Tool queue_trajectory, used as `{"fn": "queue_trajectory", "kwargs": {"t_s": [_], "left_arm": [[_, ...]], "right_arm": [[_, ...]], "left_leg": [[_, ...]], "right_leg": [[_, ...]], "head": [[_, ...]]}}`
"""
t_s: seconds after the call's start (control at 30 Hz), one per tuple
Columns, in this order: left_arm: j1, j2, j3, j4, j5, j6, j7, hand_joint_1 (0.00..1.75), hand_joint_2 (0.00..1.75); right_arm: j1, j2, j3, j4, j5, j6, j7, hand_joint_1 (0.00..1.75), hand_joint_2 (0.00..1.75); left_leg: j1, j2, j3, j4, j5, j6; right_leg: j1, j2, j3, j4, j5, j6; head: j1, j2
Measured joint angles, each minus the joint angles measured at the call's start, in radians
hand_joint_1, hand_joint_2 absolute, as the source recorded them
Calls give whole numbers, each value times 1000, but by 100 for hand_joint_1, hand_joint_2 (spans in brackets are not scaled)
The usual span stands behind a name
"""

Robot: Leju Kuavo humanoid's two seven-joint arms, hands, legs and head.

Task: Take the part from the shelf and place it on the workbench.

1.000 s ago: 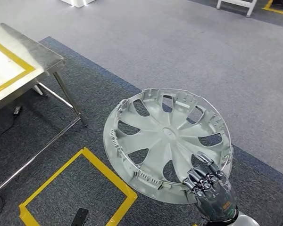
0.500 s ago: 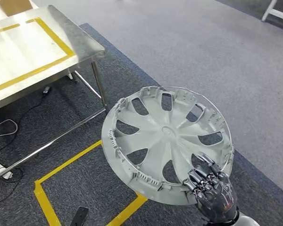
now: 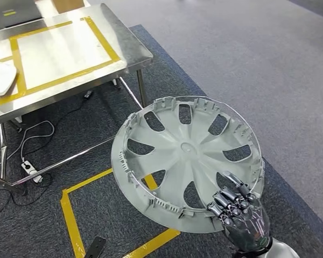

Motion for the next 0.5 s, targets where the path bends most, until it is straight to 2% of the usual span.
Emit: {"fn": "queue_trajectory", "kwargs": {"t_s": [0.03, 0.07, 0.1, 0.13, 0.17, 0.2, 0.23, 0.27, 0.3, 0.33, 0.37, 0.4, 0.43, 0.47, 0.5], "left_arm": [[-2, 0, 0, 0, -2, 0, 2, 0, 175], [-3, 0, 0, 0, -5, 0, 4, 0, 175], [-3, 0, 0, 0, -8, 0, 6, 0, 175], [-2, 0, 0, 0, -12, 0, 8, 0, 175], [-2, 0, 0, 0, -15, 0, 10, 0, 175], [-2, 0, 0, 0, -18, 0, 11, 0, 175], [-4, 0, 0, 0, -20, 0, 12, 0, 175], [-6, 0, 0, 0, -20, 0, 13, 0, 175], [-9, 0, 0, 0, -21, 0, 14, 0, 175], [-10, 0, 0, 0, -21, -1, 15, 0, 175], [-10, 1, 0, 0, -21, -2, 15, 0, 175], [-9, 2, 0, 0, -21, -3, 14, 0, 175], [-9, 3, 0, 0, -22, -6, 12, 0, 175], [-10, 3, 0, 0, -24, -10, 10, 0, 175], [-12, 4, 0, 0, -26, -13, 7, 0, 175]], "right_arm": [[-2, 0, 0, -1, -1, 0, -1, 175, 175], [-4, 0, 0, -1, -2, 0, -2, 175, 175], [-6, 0, 0, -1, -2, 0, -3, 175, 175], [-9, 0, 0, -1, -2, 0, -4, 175, 175], [-12, 0, 0, -1, -3, 0, -6, 175, 175], [-15, 1, 1, -1, -3, 0, -8, 175, 175], [-18, 1, 1, -1, -3, 0, -10, 175, 175], [-20, 2, 1, -2, -4, 0, -12, 175, 175], [-23, 3, 2, -2, -4, 0, -14, 175, 175], [-27, 5, 3, -3, -4, 0, -15, 175, 175], [-31, 6, 4, -3, -5, 0, -17, 175, 175], [-36, 8, 6, -3, -5, 0, -18, 175, 175], [-39, 8, 7, -3, -6, 0, -18, 175, 175], [-41, 9, 8, -3, -7, 0, -19, 175, 175], [-43, 9, 8, -3, -7, 0, -19, 175, 175]], "left_leg": [[3, 21, -35, 68, -27, -4], [6, 30, -64, 124, -43, -8], [9, 34, -80, 150, -41, -10], [11, 38, -76, 137, -20, -12], [12, 45, -54, 87, 15, -11], [11, 66, -21, 18, 52, -8], [5, 93, 9, -46, 76, -3], [-1, 115, 30, -91, 88, 4], [-7, 130, 39, -112, 87, 11], [-11, 128, 39, -116, 81, 18], [-9, 115, 41, -120, 81, 26], [-8, 101, 44, -125, 81, 31], [-4, 87, 49, -131, 82, 37], [0, 72, 53, -135, 84, 44], [1, 59, 54, -137, 84, 48]], "right_leg": [[2, -17, 4, 0, -4, -3], [3, -32, 9, 0, -8, -4], [3, -47, 13, 0, -12, -4], [3, -60, 18, 0, -16, -2], [3, -73, 24, 0, -20, -1], [4, -84, 31, 0, -26, 3], [6, -95, 36, 1, -31, 8], [9, -105, 41, 1, -36, 14], [13, -116, 44, 0, -40, 20], [16, -128, 47, -3, -43, 25], [16, -141, 52, -7, -47, 30], [15, -138, 56, -6, -53, 34], [14, -119, 53, 8, -65, 38], [13, -89, 37, 43, -86, 41], [11, -52, 8, 99, -112, 41]], "head": [[-3, 0], [-2, 0], [-2, 0], [-3, 0], [-3, 0], [-3, 0], [-3, 0], [-3, 0], [-1, 0], [0, 0], [1, 0], [4, 0], [6, 0], [10, 0], [15, 0]]}}
